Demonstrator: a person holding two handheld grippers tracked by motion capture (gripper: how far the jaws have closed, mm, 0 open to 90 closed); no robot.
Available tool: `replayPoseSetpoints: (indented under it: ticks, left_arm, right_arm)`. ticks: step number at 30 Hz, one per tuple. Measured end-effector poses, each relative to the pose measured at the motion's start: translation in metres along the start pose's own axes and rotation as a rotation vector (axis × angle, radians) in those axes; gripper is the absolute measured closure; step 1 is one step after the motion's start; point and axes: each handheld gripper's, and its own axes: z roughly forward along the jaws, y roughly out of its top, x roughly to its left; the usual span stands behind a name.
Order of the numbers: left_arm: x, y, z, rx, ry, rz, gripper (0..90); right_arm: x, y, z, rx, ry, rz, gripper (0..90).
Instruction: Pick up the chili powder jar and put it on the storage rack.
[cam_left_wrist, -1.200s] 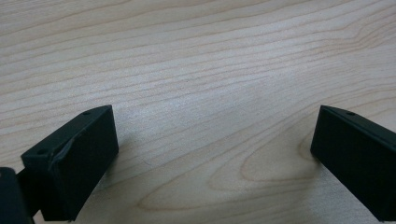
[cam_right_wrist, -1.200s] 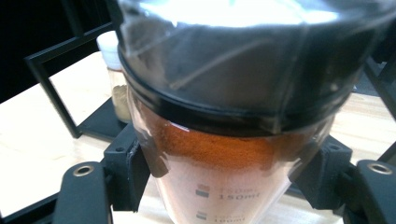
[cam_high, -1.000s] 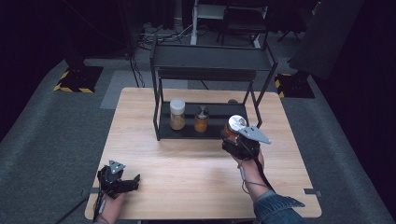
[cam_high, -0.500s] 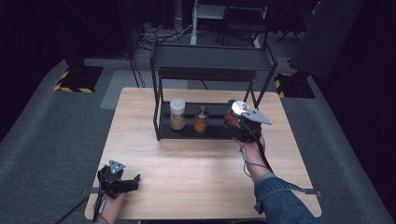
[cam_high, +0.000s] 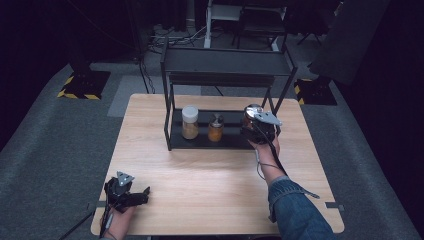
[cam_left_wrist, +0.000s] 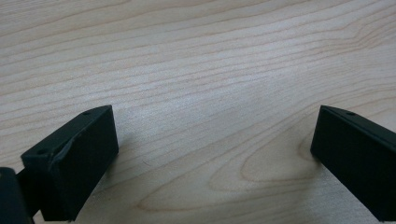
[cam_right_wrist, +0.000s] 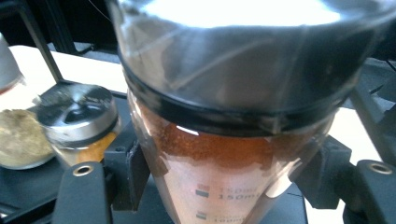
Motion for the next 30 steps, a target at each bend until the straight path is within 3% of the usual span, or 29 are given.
replayPoseSetpoints:
  ticks: [17,30]
  left_arm:
    - [0.0,0.0,0.0,-0.001,-0.001,0.001,0.6]
    - [0.0,0.0,0.0,-0.001,-0.001,0.001,0.6]
  right_arm:
    - [0.001,-0.019,0.047,0.069,0.003,0.011,29.3]
    - [-0.003,-0.032,0.069,0.114,0.012,0.041,29.3]
